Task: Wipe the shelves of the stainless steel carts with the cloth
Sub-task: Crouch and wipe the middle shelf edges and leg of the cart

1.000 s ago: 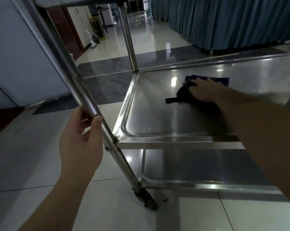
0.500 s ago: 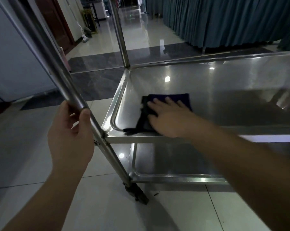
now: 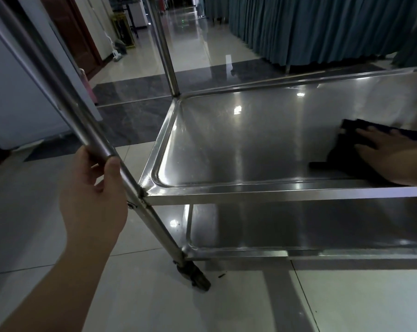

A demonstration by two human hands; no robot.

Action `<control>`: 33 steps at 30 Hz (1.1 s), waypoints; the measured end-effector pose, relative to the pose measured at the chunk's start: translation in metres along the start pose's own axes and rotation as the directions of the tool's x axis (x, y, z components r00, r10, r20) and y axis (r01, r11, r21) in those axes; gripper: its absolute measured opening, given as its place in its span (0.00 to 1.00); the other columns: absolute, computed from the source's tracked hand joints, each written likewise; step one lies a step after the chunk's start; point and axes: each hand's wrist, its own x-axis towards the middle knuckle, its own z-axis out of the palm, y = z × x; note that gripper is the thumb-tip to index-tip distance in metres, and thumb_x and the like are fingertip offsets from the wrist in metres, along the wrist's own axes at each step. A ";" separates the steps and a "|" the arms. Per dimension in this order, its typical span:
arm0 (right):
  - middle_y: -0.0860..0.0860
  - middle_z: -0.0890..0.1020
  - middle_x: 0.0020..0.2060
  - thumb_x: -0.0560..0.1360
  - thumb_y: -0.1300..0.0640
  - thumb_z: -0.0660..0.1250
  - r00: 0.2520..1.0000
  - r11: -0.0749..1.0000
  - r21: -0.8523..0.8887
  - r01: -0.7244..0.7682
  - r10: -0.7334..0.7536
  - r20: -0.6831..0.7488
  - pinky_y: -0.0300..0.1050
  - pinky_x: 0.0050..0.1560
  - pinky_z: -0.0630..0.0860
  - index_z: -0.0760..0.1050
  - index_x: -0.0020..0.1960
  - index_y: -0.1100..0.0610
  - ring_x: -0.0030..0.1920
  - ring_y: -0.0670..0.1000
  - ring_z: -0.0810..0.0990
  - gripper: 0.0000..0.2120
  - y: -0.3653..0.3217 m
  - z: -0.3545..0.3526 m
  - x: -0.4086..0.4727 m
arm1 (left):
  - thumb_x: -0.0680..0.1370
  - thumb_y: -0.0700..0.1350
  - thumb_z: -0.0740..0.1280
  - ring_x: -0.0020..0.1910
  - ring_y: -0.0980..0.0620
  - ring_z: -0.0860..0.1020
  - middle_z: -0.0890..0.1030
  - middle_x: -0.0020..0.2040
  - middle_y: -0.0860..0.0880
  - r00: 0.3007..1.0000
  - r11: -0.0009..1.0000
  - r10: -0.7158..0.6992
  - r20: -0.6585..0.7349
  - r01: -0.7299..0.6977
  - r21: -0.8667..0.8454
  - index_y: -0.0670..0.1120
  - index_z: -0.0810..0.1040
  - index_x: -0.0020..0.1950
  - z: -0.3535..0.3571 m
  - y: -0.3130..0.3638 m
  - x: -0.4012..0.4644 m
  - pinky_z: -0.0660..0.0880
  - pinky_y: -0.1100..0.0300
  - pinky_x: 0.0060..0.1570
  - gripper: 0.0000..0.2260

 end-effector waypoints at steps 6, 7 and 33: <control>0.40 0.50 0.82 0.63 0.27 0.37 1.000 1.000 0.014 0.020 -0.020 0.003 0.64 0.78 0.53 0.51 0.82 0.40 0.81 0.59 0.52 0.48 -0.014 0.007 -0.028 | 0.83 0.53 0.63 0.47 0.68 0.80 0.83 0.47 0.61 0.999 0.999 -0.014 -0.037 0.016 0.050 0.57 0.76 0.55 0.002 -0.002 0.000 0.68 0.80 0.43 0.03; 0.41 0.49 0.82 0.65 0.28 0.37 0.996 0.996 -0.012 0.087 -0.087 0.028 0.63 0.78 0.53 0.51 0.82 0.41 0.81 0.59 0.51 0.47 -0.035 0.008 -0.037 | 0.83 0.53 0.63 0.47 0.69 0.80 0.82 0.47 0.62 0.999 0.998 -0.011 -0.040 0.014 0.057 0.57 0.75 0.55 0.002 -0.002 0.000 0.70 0.78 0.43 0.03; 0.41 0.50 0.82 0.79 0.33 0.47 0.928 0.931 0.102 0.350 -0.359 0.101 0.62 0.78 0.47 0.49 0.82 0.39 0.82 0.55 0.47 0.33 -0.136 0.012 0.035 | 0.82 0.56 0.61 0.50 0.68 0.80 0.82 0.48 0.64 0.997 0.997 -0.069 -0.045 0.071 0.042 0.58 0.76 0.55 0.003 0.000 0.000 0.70 0.78 0.41 0.06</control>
